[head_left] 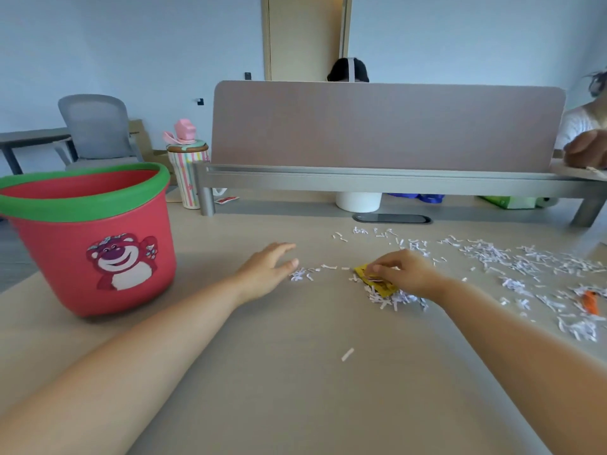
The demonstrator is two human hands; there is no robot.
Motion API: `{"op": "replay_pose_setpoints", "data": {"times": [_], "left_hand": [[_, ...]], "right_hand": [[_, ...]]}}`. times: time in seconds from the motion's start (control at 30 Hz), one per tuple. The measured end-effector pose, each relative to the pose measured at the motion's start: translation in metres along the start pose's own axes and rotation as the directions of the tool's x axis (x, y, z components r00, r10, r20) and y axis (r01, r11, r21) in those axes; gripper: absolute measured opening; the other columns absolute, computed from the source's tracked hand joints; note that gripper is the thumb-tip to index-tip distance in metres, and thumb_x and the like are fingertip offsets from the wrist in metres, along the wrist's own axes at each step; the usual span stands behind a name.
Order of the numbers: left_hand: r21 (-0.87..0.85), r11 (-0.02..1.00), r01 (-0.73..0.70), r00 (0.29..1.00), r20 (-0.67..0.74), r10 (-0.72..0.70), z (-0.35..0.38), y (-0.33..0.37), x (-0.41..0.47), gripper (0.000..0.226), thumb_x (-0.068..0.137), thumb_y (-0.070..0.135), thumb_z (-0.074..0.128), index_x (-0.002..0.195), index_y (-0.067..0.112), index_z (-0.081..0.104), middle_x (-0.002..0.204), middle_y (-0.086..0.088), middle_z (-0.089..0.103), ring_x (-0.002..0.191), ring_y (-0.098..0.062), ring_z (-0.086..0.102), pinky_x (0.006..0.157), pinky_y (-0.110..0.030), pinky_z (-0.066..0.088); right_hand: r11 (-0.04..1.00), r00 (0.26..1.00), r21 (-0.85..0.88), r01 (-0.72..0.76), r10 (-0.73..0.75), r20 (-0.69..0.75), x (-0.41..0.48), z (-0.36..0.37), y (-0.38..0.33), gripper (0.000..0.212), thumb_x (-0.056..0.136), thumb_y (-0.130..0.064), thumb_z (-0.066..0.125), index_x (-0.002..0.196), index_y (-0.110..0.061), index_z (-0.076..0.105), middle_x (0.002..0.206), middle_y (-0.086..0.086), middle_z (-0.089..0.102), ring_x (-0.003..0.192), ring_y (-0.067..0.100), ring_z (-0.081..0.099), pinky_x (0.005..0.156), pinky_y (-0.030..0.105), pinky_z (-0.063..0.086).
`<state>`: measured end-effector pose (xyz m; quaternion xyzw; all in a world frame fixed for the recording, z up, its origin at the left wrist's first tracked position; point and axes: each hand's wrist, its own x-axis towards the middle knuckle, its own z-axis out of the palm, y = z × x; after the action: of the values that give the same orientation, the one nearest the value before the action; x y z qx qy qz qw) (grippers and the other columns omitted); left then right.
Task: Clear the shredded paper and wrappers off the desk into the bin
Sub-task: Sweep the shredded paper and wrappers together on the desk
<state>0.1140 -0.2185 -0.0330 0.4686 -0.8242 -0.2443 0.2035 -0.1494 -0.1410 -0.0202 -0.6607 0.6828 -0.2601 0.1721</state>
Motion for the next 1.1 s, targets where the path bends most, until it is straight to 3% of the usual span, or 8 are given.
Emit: {"op": "replay_pose_setpoints", "data": {"times": [0.1, 0.17, 0.4, 0.5, 0.7, 0.97, 1.03, 1.1], "left_hand": [[0.376, 0.913, 0.156, 0.978, 0.073, -0.197, -0.001, -0.009, -0.009, 0.068, 0.093, 0.054, 0.027, 0.147, 0.016, 0.011, 0.158, -0.006, 0.008, 0.147, -0.021, 0.006, 0.119, -0.043, 0.012], [0.451, 0.881, 0.143, 0.966, 0.132, -0.224, 0.008, 0.003, -0.012, 0.072, 0.092, 0.059, 0.02, 0.148, 0.015, 0.007, 0.159, -0.006, 0.005, 0.147, -0.023, 0.004, 0.119, -0.042, 0.01], [0.19, 0.972, -0.137, 0.954, 0.289, 0.078, 0.067, 0.093, -0.014, 0.069, 0.095, 0.051, 0.026, 0.148, 0.013, 0.005, 0.159, -0.004, 0.004, 0.147, -0.017, 0.006, 0.118, -0.031, 0.007], [-0.02, 0.991, -0.133, 0.944, 0.302, 0.133, 0.07, 0.101, -0.027, 0.075, 0.092, 0.053, 0.037, 0.149, 0.017, 0.004, 0.159, 0.001, 0.003, 0.146, -0.014, 0.007, 0.118, -0.029, 0.009], [0.485, 0.841, -0.239, 0.907, 0.42, 0.015, 0.054, 0.082, -0.069, 0.099, 0.08, 0.072, 0.036, 0.146, 0.02, -0.016, 0.157, -0.003, -0.017, 0.145, -0.019, -0.016, 0.119, -0.048, -0.003], [0.46, 0.878, -0.13, 0.963, 0.27, 0.001, 0.097, 0.121, -0.025, 0.08, 0.089, 0.065, 0.021, 0.148, 0.019, -0.006, 0.159, -0.004, -0.008, 0.147, -0.021, -0.007, 0.119, -0.046, 0.001], [0.442, 0.885, -0.144, 0.969, 0.246, 0.035, 0.109, 0.134, -0.012, 0.079, 0.089, 0.063, 0.021, 0.148, 0.016, -0.001, 0.159, -0.007, 0.001, 0.147, -0.024, 0.002, 0.12, -0.044, 0.006], [0.401, 0.898, -0.18, 0.965, 0.25, 0.082, 0.12, 0.147, -0.005, 0.079, 0.09, 0.062, 0.024, 0.148, 0.014, 0.001, 0.159, -0.008, 0.007, 0.146, -0.025, 0.009, 0.119, -0.042, 0.011]], "right_hand": [[1.0, 0.995, -0.023, 0.014, -0.017, -0.101, -0.017, 0.0, -0.007, 0.022, 0.089, -0.025, 0.054, 0.1, -0.018, 0.071, 0.108, 0.001, 0.07, 0.103, 0.018, 0.062, 0.09, 0.029, 0.046], [0.999, 0.99, -0.04, 0.013, -0.019, -0.141, -0.026, -0.001, -0.007, 0.022, 0.089, -0.022, 0.053, 0.102, -0.017, 0.07, 0.112, 0.001, 0.069, 0.104, 0.016, 0.06, 0.085, 0.022, 0.041], [0.993, 0.967, -0.096, -0.069, 0.043, -0.25, -0.07, -0.03, 0.018, 0.024, 0.091, -0.016, 0.048, 0.104, -0.021, 0.068, 0.112, -0.002, 0.067, 0.107, 0.015, 0.059, 0.085, 0.021, 0.039], [0.99, 0.96, -0.09, -0.104, 0.077, -0.268, -0.093, -0.039, 0.03, 0.024, 0.09, -0.014, 0.048, 0.105, -0.019, 0.067, 0.111, -0.001, 0.068, 0.103, 0.013, 0.059, 0.086, 0.021, 0.039], [0.981, 0.961, -0.118, -0.156, 0.124, -0.247, -0.128, -0.042, 0.041, 0.024, 0.09, -0.018, 0.052, 0.111, -0.017, 0.063, 0.117, 0.001, 0.064, 0.111, 0.017, 0.056, 0.088, 0.02, 0.035], [0.966, 0.93, -0.123, -0.226, 0.177, -0.322, -0.178, -0.056, 0.049, 0.025, 0.09, -0.024, 0.053, 0.114, -0.021, 0.06, 0.123, 0.004, 0.062, 0.116, 0.02, 0.053, 0.094, 0.027, 0.038], [0.93, 0.894, -0.171, -0.325, 0.243, -0.377, -0.199, -0.067, 0.058, 0.032, 0.09, -0.03, 0.052, 0.12, -0.022, 0.055, 0.134, 0.004, 0.054, 0.124, 0.025, 0.046, 0.101, 0.033, 0.035], [0.805, 0.808, -0.269, -0.529, 0.381, -0.45, -0.218, -0.076, 0.07, 0.047, 0.089, -0.045, 0.047, 0.132, -0.026, 0.042, 0.146, 0.002, 0.039, 0.136, 0.03, 0.028, 0.109, 0.045, 0.027]]}}
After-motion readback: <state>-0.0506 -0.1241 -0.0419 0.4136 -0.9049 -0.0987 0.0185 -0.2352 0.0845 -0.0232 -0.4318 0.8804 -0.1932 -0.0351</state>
